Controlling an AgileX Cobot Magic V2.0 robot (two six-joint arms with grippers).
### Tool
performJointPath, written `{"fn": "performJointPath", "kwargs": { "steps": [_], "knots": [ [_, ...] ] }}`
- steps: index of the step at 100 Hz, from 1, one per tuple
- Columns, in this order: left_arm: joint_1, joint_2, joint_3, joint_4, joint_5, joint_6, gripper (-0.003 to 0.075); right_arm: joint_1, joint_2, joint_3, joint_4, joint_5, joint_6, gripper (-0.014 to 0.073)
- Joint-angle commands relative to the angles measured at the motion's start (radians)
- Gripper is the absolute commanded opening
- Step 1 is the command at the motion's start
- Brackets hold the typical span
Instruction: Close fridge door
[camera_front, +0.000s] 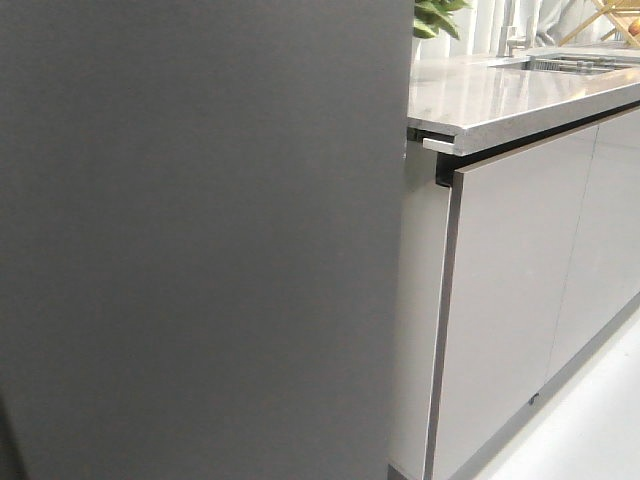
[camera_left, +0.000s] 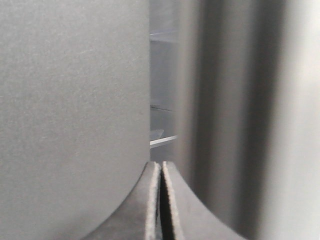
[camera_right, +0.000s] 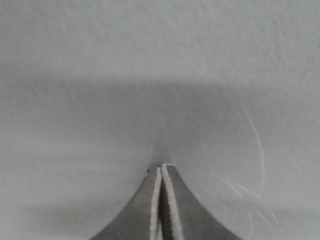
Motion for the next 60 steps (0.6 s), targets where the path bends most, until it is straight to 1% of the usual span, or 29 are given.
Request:
{"fn": "performJointPath", "kwargs": {
  "steps": [1, 21, 38, 60],
  "knots": [
    [0.004, -0.010, 0.035, -0.005, -0.073, -0.004, -0.0020, -0.012, 0.020, -0.059, 0.001, -0.109, -0.014, -0.0044],
    [0.004, -0.010, 0.035, -0.005, -0.073, -0.004, -0.0020, -0.028, 0.077, -0.117, 0.001, -0.097, -0.014, -0.0044],
    [0.004, -0.010, 0.035, -0.005, -0.073, -0.004, -0.0020, -0.074, 0.081, -0.117, 0.001, -0.073, -0.014, -0.0045],
    [0.004, -0.010, 0.035, -0.005, -0.073, -0.004, -0.0020, -0.161, 0.019, -0.117, -0.023, 0.046, -0.014, -0.0045]
  ]
}}
